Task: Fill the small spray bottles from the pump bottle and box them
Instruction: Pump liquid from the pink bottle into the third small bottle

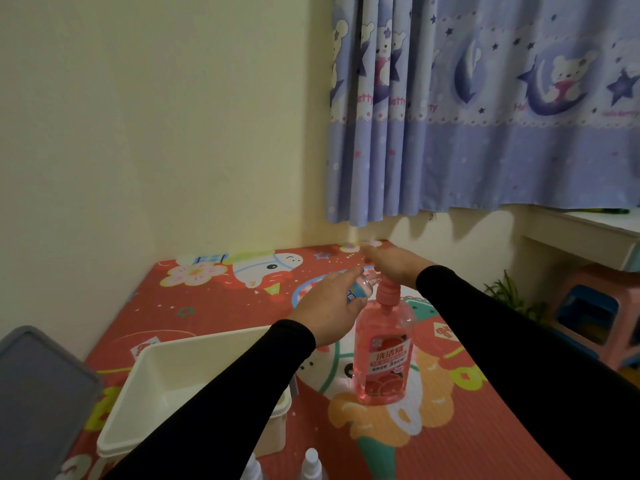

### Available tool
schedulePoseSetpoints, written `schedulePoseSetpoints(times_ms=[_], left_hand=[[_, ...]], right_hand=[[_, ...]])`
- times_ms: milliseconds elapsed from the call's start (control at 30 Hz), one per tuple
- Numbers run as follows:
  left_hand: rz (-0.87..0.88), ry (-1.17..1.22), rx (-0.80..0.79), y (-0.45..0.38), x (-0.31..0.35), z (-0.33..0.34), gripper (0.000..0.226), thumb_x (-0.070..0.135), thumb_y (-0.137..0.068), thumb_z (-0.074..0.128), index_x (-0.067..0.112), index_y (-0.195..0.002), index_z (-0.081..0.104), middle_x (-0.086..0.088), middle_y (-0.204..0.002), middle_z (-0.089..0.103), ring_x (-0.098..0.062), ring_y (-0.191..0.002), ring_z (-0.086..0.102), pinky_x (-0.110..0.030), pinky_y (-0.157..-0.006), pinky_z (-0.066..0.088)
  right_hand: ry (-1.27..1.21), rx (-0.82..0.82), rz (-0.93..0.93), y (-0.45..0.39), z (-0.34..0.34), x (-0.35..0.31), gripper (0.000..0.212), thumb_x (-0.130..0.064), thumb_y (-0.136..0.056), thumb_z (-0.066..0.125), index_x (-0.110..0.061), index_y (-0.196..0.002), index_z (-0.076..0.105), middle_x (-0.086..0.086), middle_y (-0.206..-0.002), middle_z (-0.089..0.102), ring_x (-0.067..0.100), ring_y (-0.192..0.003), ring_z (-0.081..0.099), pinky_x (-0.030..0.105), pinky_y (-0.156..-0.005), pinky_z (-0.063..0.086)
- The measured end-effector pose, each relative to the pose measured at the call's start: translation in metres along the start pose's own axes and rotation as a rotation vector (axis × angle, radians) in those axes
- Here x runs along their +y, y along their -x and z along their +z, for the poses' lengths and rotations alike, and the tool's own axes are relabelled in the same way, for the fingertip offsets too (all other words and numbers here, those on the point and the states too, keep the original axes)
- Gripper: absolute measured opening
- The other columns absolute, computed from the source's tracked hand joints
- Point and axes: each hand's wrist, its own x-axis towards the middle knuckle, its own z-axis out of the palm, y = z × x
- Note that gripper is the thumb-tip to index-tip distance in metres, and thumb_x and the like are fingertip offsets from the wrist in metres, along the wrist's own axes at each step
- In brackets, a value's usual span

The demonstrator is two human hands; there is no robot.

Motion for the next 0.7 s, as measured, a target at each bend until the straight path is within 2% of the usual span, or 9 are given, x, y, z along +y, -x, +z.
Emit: schedulePoseSetpoints(times_ms=[100, 167, 300, 367, 433, 500, 567, 700], left_hand=[[0.027, 0.003, 0.027, -0.003, 0.001, -0.005, 0.056, 0.031, -0.1, 0.046, 0.027, -0.151, 0.023, -0.005, -0.15, 0.036, -0.02, -0.135, 0.036, -0.021, -0.095, 0.026], [0.019, 0.002, 0.023, -0.003, 0.002, -0.005, 0.056, 0.032, -0.1, 0.046, 0.028, -0.151, 0.022, -0.004, -0.152, 0.035, -0.02, -0.137, 0.034, -0.022, -0.097, 0.026], [-0.011, -0.022, -0.013, 0.0, 0.0, 0.002, 0.056, 0.035, -0.101, 0.045, 0.027, -0.151, 0.021, -0.006, -0.151, 0.034, -0.023, -0.135, 0.037, -0.027, -0.099, 0.03], [-0.016, -0.036, -0.028, 0.003, 0.001, 0.003, 0.057, 0.035, -0.101, 0.044, 0.026, -0.152, 0.02, -0.007, -0.152, 0.034, -0.023, -0.136, 0.036, -0.028, -0.102, 0.03], [-0.019, -0.055, -0.042, 0.003, 0.002, 0.001, 0.057, 0.036, -0.101, 0.044, 0.026, -0.152, 0.02, -0.007, -0.151, 0.034, -0.023, -0.136, 0.036, -0.029, -0.102, 0.031], [-0.019, -0.071, -0.051, 0.002, 0.002, -0.003, 0.057, 0.036, -0.101, 0.043, 0.026, -0.152, 0.02, -0.007, -0.152, 0.033, -0.023, -0.136, 0.035, -0.03, -0.104, 0.031], [-0.008, -0.057, -0.035, 0.0, 0.004, -0.006, 0.057, 0.034, -0.101, 0.044, 0.027, -0.152, 0.02, -0.007, -0.152, 0.034, -0.023, -0.137, 0.035, -0.027, -0.102, 0.03], [0.009, -0.028, -0.012, -0.003, 0.006, -0.009, 0.056, 0.031, -0.101, 0.045, 0.027, -0.152, 0.021, -0.007, -0.15, 0.036, -0.022, -0.135, 0.036, -0.023, -0.095, 0.027]], right_hand=[[0.023, 0.031, 0.007, -0.008, -0.007, 0.003, 0.084, -0.074, -0.076, 0.025, -0.017, -0.127, 0.059, 0.01, -0.13, 0.059, 0.029, -0.12, 0.053, 0.045, -0.108, 0.038], [0.016, 0.036, 0.005, -0.01, -0.008, 0.004, 0.09, -0.079, -0.069, 0.025, -0.018, -0.125, 0.06, 0.01, -0.129, 0.06, 0.029, -0.118, 0.055, 0.046, -0.107, 0.039], [-0.023, 0.041, -0.012, -0.003, 0.005, 0.005, 0.059, -0.057, -0.094, 0.031, -0.015, -0.125, 0.057, 0.013, -0.134, 0.056, 0.028, -0.12, 0.053, 0.046, -0.109, 0.037], [-0.024, 0.027, 0.011, -0.002, 0.007, 0.007, 0.057, -0.052, -0.098, 0.032, -0.011, -0.134, 0.051, 0.016, -0.14, 0.05, 0.032, -0.127, 0.048, 0.046, -0.111, 0.035], [-0.031, -0.002, 0.0, 0.0, 0.005, 0.005, 0.056, -0.047, -0.1, 0.031, -0.006, -0.135, 0.046, 0.019, -0.14, 0.049, 0.036, -0.129, 0.047, 0.047, -0.111, 0.035], [-0.014, -0.011, -0.007, 0.0, 0.002, 0.004, 0.058, -0.052, -0.098, 0.031, -0.01, -0.136, 0.047, 0.014, -0.141, 0.049, 0.033, -0.13, 0.046, 0.046, -0.112, 0.034], [0.028, 0.015, 0.007, 0.0, -0.004, 0.001, 0.071, -0.067, -0.087, 0.027, -0.02, -0.135, 0.051, 0.008, -0.142, 0.05, 0.028, -0.129, 0.047, 0.046, -0.112, 0.033], [0.015, 0.043, 0.014, -0.015, -0.009, 0.011, 0.082, -0.08, -0.072, 0.024, -0.026, -0.123, 0.061, 0.005, -0.128, 0.06, 0.026, -0.116, 0.056, 0.046, -0.106, 0.04]])
